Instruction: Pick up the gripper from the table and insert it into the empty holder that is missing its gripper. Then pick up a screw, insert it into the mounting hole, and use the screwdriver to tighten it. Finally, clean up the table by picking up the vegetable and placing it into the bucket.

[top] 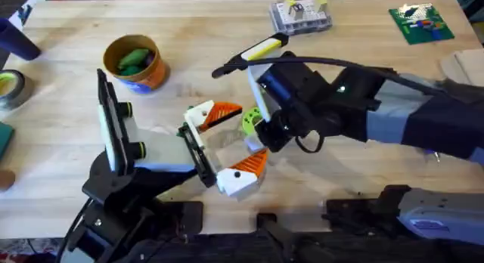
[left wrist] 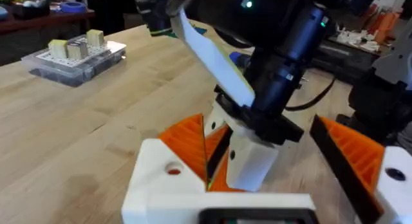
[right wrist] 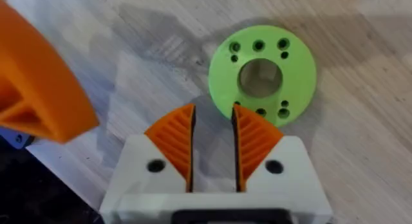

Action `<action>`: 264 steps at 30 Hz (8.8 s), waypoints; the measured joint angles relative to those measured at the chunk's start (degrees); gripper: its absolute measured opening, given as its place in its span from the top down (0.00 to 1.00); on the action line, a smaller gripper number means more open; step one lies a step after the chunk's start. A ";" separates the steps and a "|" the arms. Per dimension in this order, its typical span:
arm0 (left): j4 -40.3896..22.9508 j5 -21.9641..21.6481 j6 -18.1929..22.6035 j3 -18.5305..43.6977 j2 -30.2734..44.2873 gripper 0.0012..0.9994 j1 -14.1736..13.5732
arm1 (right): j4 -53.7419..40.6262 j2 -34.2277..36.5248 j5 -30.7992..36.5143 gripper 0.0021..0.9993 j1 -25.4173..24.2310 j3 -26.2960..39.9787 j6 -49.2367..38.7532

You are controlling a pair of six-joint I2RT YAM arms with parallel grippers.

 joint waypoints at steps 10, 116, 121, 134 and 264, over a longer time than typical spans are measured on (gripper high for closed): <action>0.00 0.00 0.00 0.00 0.00 0.01 0.00 | -3.50 -0.23 0.82 0.67 0.04 0.96 -0.05; 0.00 0.00 0.00 0.00 0.00 0.01 0.00 | -46.60 21.55 -5.35 1.00 5.95 64.41 -8.50; -0.02 0.00 0.00 0.00 0.00 0.01 0.00 | -46.22 22.06 -5.98 1.00 5.95 64.41 -9.79; 0.00 0.00 -0.39 0.00 0.02 0.01 0.00 | -45.54 23.61 -6.43 1.00 5.95 64.43 -11.68; -0.02 -0.06 -1.01 0.00 0.11 0.01 0.00 | -47.64 26.23 -7.66 1.00 6.10 65.24 -16.41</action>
